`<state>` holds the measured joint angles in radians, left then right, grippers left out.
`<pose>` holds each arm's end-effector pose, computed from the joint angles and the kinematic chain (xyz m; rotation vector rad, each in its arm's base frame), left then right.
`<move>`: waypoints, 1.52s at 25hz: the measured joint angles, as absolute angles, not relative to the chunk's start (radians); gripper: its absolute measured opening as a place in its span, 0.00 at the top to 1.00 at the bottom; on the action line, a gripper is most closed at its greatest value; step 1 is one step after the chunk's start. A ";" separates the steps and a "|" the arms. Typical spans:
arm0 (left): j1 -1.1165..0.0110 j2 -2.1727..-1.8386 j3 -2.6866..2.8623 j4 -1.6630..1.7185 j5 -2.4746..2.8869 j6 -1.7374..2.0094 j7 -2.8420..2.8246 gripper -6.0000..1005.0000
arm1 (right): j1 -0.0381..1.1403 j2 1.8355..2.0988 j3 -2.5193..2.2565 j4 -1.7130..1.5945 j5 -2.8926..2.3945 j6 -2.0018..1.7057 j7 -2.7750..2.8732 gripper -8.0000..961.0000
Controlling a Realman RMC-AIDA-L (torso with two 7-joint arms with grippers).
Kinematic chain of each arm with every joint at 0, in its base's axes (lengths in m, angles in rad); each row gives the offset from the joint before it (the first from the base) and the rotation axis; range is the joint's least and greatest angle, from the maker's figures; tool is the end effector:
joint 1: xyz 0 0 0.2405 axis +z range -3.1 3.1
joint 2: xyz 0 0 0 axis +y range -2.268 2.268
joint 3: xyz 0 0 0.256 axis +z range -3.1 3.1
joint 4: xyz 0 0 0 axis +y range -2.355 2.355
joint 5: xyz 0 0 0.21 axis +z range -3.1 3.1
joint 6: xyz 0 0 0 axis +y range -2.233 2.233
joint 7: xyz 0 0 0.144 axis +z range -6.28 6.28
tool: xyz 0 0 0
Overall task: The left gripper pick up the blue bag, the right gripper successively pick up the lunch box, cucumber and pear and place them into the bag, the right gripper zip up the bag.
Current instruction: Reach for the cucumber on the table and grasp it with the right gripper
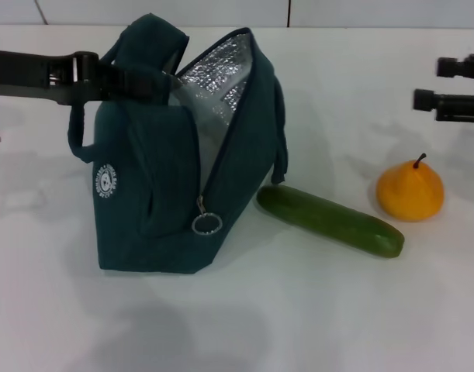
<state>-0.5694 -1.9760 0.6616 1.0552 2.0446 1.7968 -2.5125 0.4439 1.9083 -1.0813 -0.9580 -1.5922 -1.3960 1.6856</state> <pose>-0.2220 0.3488 0.1018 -2.4781 -1.6326 -0.6675 0.2240 0.3665 0.0766 -2.6065 0.5548 0.7041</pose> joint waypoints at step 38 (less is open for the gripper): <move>-0.601 -1.983 0.667 1.048 2.049 1.782 -2.504 0.94 | 0.950 2.028 -1.495 -0.841 -2.323 -1.401 2.135 0.17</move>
